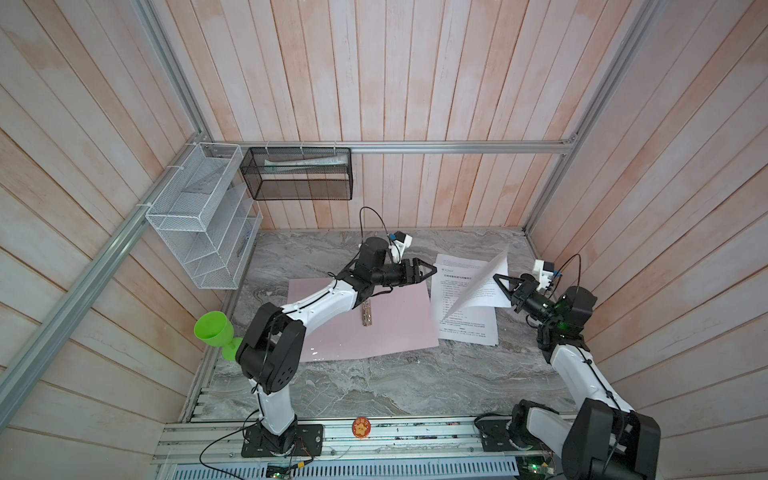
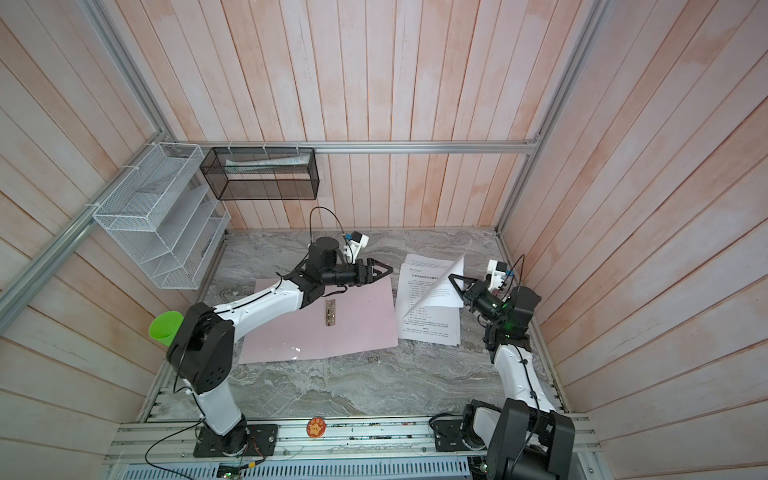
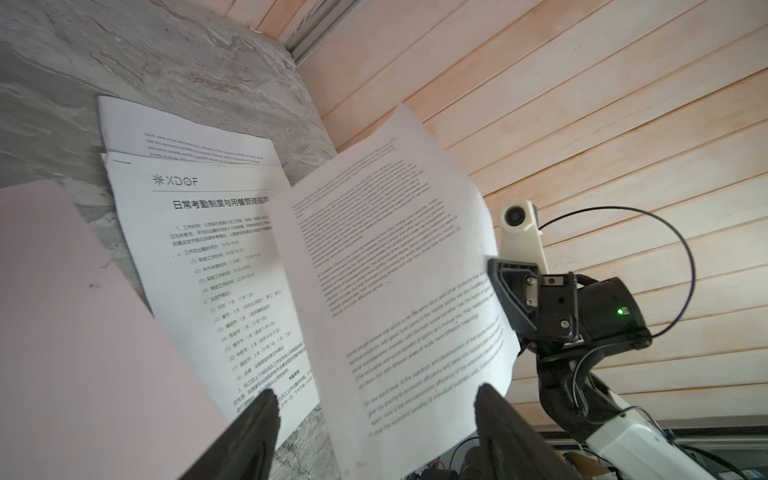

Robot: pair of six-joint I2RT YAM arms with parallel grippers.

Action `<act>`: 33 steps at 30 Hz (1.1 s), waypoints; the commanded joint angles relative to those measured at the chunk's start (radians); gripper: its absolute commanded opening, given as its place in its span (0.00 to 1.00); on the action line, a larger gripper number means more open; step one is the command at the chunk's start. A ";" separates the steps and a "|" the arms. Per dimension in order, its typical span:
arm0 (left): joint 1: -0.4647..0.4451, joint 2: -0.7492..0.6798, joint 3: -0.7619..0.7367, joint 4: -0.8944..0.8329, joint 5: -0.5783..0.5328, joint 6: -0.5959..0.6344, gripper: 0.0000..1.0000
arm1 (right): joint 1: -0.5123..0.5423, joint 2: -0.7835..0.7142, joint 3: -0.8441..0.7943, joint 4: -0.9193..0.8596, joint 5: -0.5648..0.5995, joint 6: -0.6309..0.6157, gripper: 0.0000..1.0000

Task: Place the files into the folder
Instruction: 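Lift the top white sheet with the right gripper and carry it toward the folder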

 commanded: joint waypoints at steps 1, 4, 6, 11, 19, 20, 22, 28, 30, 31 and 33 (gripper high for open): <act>0.058 -0.126 -0.116 -0.018 -0.055 -0.007 0.76 | 0.089 -0.030 0.084 0.026 0.095 0.037 0.00; 0.121 -0.257 -0.225 -0.051 -0.087 0.007 0.76 | 0.212 -0.005 0.172 0.025 0.163 0.023 0.00; 0.167 -0.354 -0.295 -0.098 -0.121 0.021 0.76 | 0.318 0.038 0.244 0.030 0.217 0.009 0.00; 0.278 -0.597 -0.435 -0.200 -0.158 0.024 0.77 | 0.537 0.188 0.395 0.071 0.295 -0.019 0.00; 0.390 -0.808 -0.527 -0.344 -0.191 0.036 0.76 | 0.728 0.430 0.532 0.205 0.339 -0.011 0.00; 0.405 -0.826 -0.537 -0.353 -0.194 0.033 0.77 | 0.743 0.445 0.527 0.206 0.364 -0.015 0.00; 0.435 -0.853 -0.555 -0.368 -0.192 0.030 0.77 | 0.765 0.462 0.497 0.199 0.424 -0.023 0.00; 0.488 -0.877 -0.592 -0.392 -0.188 0.050 0.77 | 0.837 0.478 0.303 0.251 0.697 -0.030 0.00; 0.488 -0.872 -0.606 -0.384 -0.199 0.052 0.77 | 0.882 0.498 0.271 0.230 0.796 -0.061 0.00; 0.490 -0.870 -0.617 -0.376 -0.202 0.049 0.77 | 0.909 0.518 0.265 0.215 0.842 -0.085 0.00; 0.489 -0.864 -0.633 -0.362 -0.205 0.044 0.77 | 0.957 0.557 0.267 0.168 0.932 -0.100 0.00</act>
